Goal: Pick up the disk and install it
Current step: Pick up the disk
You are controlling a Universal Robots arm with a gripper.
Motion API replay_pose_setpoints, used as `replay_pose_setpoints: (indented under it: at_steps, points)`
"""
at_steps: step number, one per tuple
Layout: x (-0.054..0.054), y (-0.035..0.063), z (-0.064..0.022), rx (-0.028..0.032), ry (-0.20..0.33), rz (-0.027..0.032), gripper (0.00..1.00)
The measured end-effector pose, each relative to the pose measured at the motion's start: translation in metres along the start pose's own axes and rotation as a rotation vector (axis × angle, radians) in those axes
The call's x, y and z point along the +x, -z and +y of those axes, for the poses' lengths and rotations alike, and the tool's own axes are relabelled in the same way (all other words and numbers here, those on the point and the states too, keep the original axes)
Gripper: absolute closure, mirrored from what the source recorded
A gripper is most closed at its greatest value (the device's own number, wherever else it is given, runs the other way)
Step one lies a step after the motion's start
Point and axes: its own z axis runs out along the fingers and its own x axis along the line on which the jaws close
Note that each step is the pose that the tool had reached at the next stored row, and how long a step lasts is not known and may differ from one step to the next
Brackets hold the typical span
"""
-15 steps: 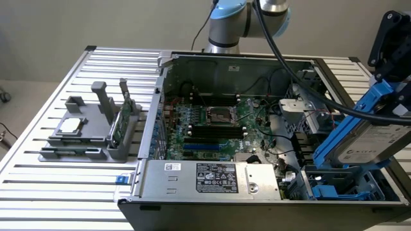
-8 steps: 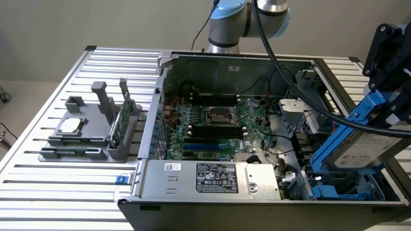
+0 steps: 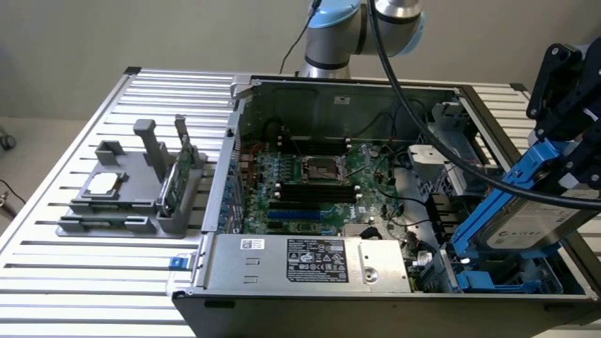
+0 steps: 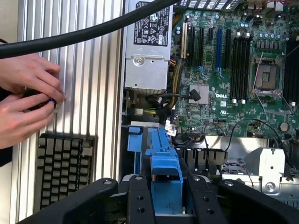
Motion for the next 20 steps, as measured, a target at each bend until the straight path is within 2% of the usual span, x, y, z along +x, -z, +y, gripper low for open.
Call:
replay_pose_setpoints:
  at_steps: [5,13,20]
  points:
    - [0.0,-0.0009,-0.0001,0.0002,0.0,-0.0003,0.67]
    - [0.0,-0.0058,-0.0004,0.0043,0.0,0.0003,0.67]
    - [0.0,-0.0106,-0.0008,0.0065,-0.002,0.0035,0.67]
